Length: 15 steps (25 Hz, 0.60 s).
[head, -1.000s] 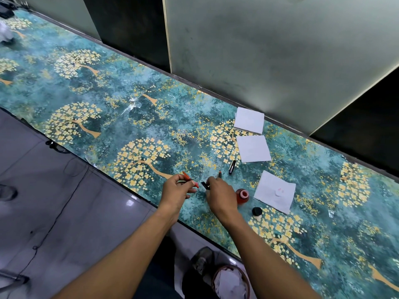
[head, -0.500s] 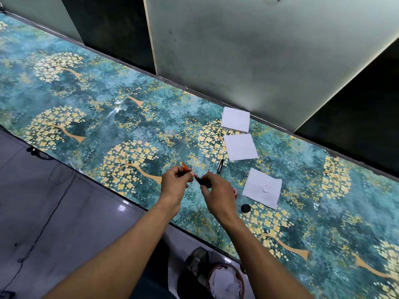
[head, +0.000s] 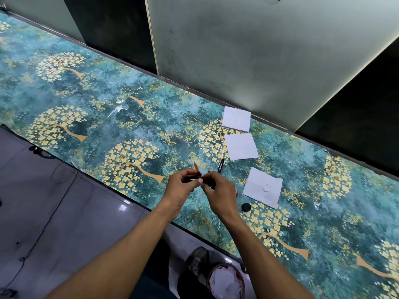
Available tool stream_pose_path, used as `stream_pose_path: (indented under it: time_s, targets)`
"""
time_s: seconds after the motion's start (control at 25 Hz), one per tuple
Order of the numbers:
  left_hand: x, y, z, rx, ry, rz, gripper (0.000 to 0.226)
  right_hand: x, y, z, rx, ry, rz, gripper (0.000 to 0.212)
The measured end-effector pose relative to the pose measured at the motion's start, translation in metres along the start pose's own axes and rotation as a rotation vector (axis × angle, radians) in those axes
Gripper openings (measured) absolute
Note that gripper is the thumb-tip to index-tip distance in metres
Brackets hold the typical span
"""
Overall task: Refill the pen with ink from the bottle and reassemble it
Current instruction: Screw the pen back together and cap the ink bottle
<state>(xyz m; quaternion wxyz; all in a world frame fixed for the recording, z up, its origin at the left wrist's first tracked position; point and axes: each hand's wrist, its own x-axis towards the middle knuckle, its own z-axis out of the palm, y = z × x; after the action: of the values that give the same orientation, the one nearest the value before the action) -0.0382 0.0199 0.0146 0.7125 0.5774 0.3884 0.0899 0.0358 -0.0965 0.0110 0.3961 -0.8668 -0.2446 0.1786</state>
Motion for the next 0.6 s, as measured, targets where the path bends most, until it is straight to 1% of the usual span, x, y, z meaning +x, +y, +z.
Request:
stream_pose_path:
  time_s: [0.08, 0.2, 0.28, 0.4, 0.6]
  targets:
    - [-0.002, -0.001, 0.003, -0.014, -0.002, 0.003, 0.018, -0.001, -0.002, -0.003, 0.025, 0.001, -0.002, 0.010]
    - [-0.001, -0.006, 0.004, -0.012, 0.033, 0.016, 0.016, -0.004, -0.004, -0.005, 0.072, 0.013, -0.001, 0.010]
    - [-0.002, -0.007, 0.003, -0.013, 0.060, 0.074, 0.014, -0.004, -0.006, -0.006, 0.087, 0.010, -0.002, 0.013]
    - [-0.001, -0.008, 0.000, 0.056, 0.079, 0.162, 0.015, 0.002, -0.003, -0.007, 0.078, 0.005, -0.003, 0.019]
    - [0.001, -0.012, -0.008, 0.115, 0.056, 0.204, 0.016, 0.020, 0.000, -0.023, 0.103, 0.085, 0.022, 0.015]
